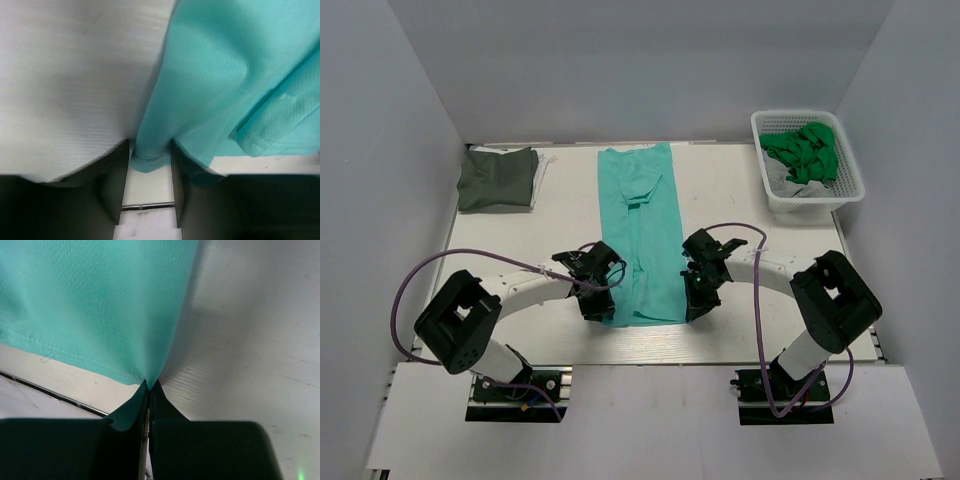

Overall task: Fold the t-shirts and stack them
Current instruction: Grab the bottom of the folded rectangular tshirt with both arms, then fold the folded rectangular tshirt in 1/3 of the way

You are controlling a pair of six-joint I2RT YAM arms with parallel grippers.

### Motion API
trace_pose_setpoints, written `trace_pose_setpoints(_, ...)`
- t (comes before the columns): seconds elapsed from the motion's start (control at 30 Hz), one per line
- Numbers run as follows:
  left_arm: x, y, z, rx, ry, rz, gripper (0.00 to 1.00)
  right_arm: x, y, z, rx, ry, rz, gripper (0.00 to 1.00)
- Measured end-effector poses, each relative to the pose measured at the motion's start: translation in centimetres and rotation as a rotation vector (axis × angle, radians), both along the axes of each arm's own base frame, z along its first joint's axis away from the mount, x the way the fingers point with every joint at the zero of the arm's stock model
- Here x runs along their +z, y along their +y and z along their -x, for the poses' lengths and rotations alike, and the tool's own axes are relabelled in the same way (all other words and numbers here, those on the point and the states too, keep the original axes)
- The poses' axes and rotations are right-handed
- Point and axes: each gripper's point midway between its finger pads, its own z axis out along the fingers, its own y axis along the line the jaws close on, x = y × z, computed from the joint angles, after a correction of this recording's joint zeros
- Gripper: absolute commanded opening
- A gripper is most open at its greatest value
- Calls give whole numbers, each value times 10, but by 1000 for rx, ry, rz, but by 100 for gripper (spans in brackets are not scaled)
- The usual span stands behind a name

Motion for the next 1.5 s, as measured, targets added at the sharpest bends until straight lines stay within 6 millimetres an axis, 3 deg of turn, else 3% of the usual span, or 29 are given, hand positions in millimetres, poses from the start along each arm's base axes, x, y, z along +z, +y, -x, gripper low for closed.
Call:
trace_pose_setpoints(0.07,-1,1,3,-6,4,8,23,0,0,0,0,1,1,0)
trace_pose_setpoints(0.1,-2,1,5,-11,7,12,11,0,0,0,0,2,1,0)
trace_pose_setpoints(0.17,-3,0,9,-24,16,28,0,0,0,1,-1,4,2,0)
trace_pose_setpoints(0.37,0,-11,22,-83,60,85,0,4,1,6,0,27,-12,0)
trace_pose_setpoints(0.6,10,-11,43,-103,152,104,0,32,7,24,11,29,-94,0)
trace_pose_setpoints(0.8,45,-28,24,-102,113,153,0,46,6,23,2,34,-75,0)
trace_pose_setpoints(1.0,69,-37,-9,-42,61,197,0,76,22,-29,-63,-52,-65,0)
trace_pose_setpoints(1.23,69,-26,-62,107,62,212,0,93,29,-92,-136,-112,-63,0)
trace_pose_setpoints(1.5,109,-37,-143,130,-96,312,0,116,48,-172,-149,-214,-113,0)
